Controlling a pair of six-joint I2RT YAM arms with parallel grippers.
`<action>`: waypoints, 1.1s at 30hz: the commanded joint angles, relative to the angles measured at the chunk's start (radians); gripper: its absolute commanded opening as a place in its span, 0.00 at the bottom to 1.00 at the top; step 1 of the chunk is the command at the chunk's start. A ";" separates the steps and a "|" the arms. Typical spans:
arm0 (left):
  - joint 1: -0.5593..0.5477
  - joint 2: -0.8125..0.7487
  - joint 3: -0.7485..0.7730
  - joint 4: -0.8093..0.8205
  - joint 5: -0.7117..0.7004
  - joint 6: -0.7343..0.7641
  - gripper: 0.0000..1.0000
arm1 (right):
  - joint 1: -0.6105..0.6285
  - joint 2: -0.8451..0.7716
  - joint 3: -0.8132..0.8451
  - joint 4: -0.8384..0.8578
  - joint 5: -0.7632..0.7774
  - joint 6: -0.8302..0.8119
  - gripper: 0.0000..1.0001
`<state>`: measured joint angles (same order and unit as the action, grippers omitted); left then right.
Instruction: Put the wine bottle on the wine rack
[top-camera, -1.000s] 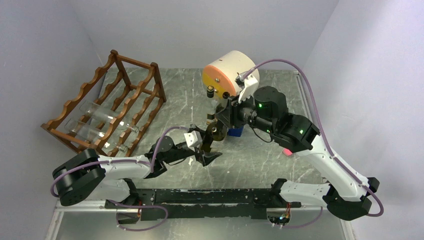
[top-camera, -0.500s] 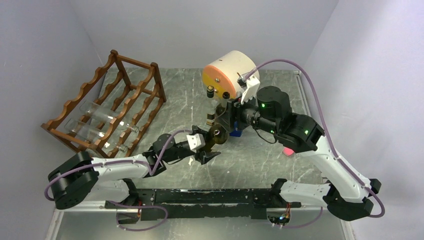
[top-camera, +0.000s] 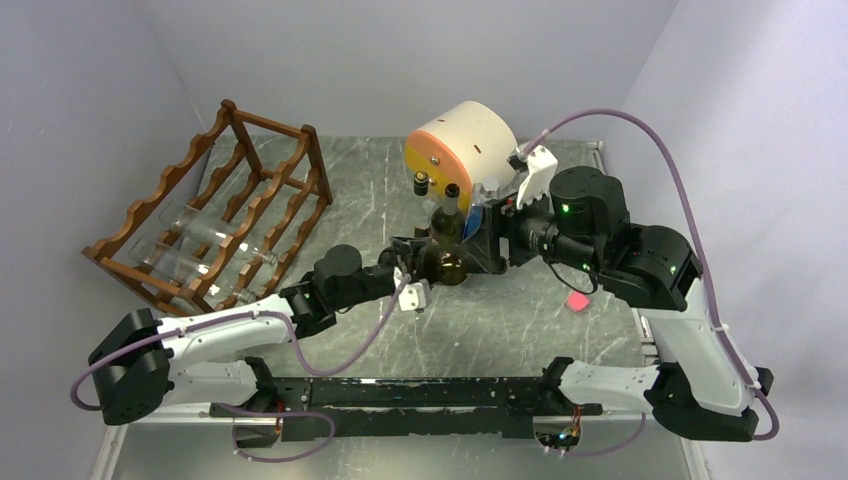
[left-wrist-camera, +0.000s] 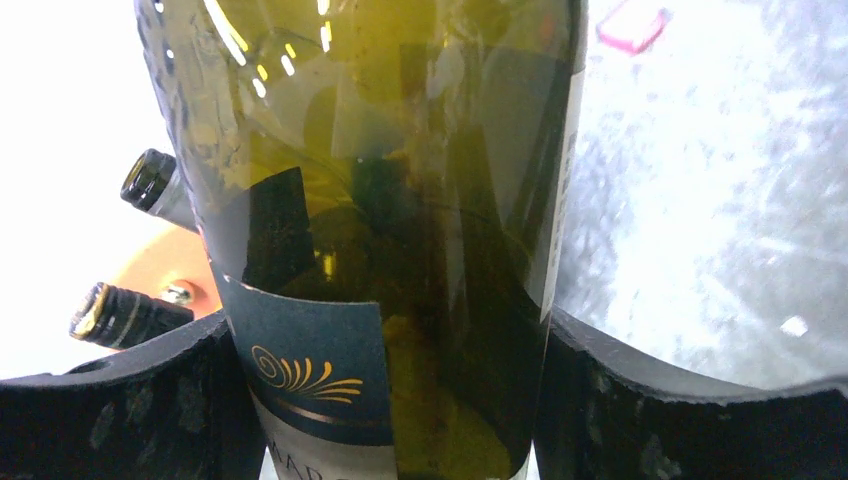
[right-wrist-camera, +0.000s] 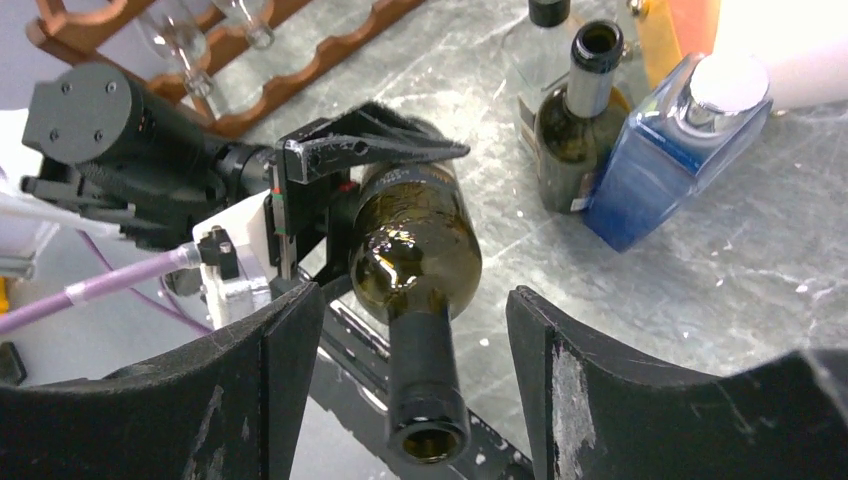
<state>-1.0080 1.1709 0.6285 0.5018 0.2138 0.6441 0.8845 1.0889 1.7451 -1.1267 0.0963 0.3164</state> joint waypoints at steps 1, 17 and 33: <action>-0.004 -0.004 0.094 -0.006 -0.038 0.314 0.07 | -0.002 0.012 0.026 -0.132 -0.044 -0.044 0.72; -0.004 -0.008 0.282 -0.228 -0.048 0.719 0.07 | -0.002 -0.015 -0.173 -0.169 -0.135 -0.085 0.71; -0.004 0.019 0.332 -0.242 -0.090 0.861 0.07 | -0.002 -0.013 -0.238 -0.159 -0.240 -0.090 0.32</action>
<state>-1.0096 1.1915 0.8936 0.1658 0.1413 1.4536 0.8845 1.0817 1.5249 -1.2926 -0.0959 0.2317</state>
